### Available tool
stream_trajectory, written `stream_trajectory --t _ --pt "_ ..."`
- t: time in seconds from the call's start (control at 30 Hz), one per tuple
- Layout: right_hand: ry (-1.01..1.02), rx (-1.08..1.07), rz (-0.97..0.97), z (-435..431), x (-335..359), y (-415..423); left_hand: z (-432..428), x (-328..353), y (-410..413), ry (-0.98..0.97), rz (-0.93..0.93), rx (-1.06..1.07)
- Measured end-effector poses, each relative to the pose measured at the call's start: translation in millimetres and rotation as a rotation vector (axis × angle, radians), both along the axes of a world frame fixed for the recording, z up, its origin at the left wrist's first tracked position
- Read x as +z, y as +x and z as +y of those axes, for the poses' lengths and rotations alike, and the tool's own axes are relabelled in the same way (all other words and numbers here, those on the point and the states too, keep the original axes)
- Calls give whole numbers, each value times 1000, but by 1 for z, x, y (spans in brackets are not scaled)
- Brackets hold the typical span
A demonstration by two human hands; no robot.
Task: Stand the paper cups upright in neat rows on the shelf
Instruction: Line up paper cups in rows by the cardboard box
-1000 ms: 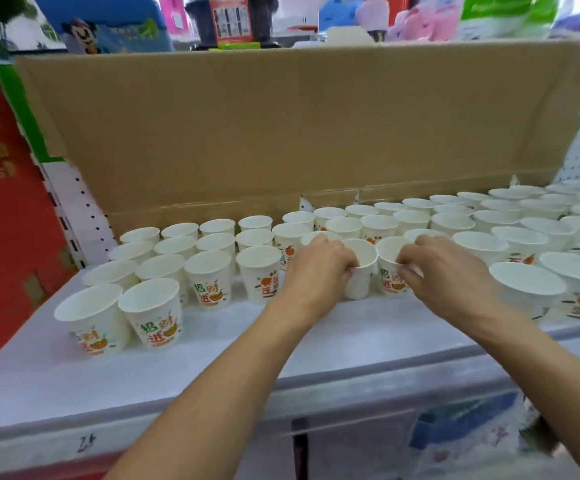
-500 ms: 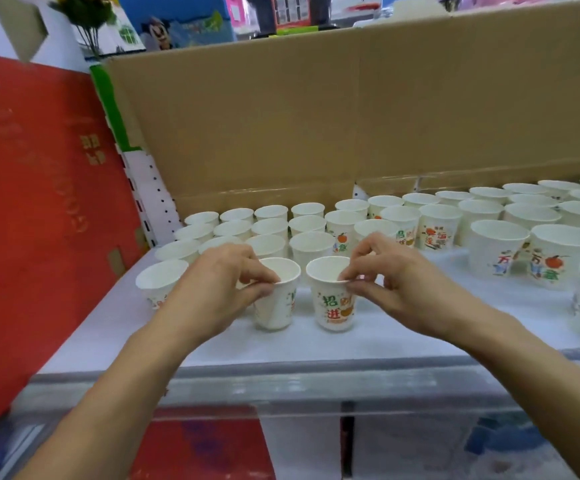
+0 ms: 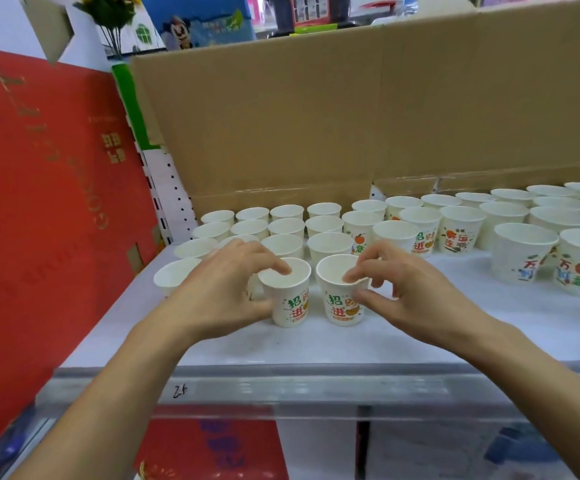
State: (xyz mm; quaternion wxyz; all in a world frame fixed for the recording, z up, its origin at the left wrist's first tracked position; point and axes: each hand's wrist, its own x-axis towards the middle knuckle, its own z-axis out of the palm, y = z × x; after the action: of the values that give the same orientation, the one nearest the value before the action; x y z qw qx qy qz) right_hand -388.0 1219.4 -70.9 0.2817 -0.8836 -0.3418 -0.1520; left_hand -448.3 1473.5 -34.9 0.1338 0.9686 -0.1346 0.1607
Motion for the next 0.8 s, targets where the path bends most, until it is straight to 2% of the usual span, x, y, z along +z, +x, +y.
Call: stream_trajectory --t 0.17,0.37,0.53,0.6,0.7,0.8 --pt "119 -35 -54 -2 -6 0 -16 -6 6 26 -80 8" --pt "218 -23 137 11 -11 6 -2 -7 13 -4 -51 -24" --pt "283 -6 202 21 -14 9 3 1 9 -143 -7 -2" --pt "300 -5 205 23 -14 8 -4 4 10 -84 28 69" --pt "313 -9 203 25 -13 8 -14 4 20 117 3 167" --pt "311 -17 203 25 -14 11 -14 3 27 165 -13 200"
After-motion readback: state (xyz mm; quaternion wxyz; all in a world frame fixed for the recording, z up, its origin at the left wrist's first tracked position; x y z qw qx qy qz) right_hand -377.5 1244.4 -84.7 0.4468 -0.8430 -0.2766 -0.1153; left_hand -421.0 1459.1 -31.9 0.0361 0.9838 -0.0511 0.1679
